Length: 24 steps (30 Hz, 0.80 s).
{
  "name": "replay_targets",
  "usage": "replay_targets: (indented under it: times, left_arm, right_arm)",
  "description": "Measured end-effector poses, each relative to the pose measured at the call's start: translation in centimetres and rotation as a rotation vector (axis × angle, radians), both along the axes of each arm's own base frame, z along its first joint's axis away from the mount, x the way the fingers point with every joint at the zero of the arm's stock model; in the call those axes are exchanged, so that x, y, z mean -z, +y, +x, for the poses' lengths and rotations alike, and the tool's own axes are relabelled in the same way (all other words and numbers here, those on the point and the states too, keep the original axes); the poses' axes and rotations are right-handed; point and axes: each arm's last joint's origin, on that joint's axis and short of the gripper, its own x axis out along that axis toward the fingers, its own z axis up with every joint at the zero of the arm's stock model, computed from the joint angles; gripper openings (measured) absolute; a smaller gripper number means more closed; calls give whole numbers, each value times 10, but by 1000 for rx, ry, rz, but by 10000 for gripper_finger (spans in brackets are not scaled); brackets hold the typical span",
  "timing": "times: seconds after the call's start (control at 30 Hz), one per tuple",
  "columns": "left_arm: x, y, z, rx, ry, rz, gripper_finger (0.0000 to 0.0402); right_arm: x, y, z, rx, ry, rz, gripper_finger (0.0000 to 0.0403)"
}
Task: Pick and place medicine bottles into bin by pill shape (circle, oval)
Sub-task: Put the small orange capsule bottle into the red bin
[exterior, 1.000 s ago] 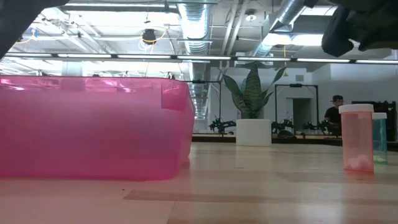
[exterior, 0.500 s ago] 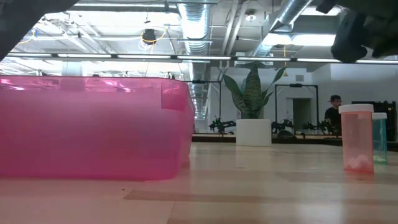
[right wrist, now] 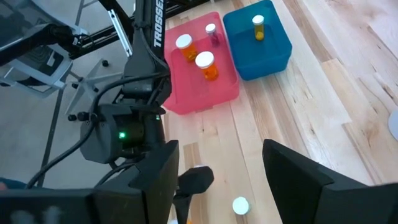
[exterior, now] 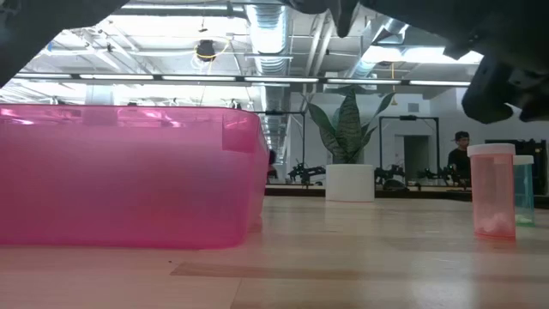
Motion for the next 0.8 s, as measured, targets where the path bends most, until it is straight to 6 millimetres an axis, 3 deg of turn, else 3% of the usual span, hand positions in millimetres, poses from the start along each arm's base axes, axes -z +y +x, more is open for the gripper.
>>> replay_targets:
  times: [0.8]
  left_arm:
    - [5, 7, 0, -1, 39, 69, 279]
  right_arm:
    - [0, 1, 0, -34, 1, -8, 240]
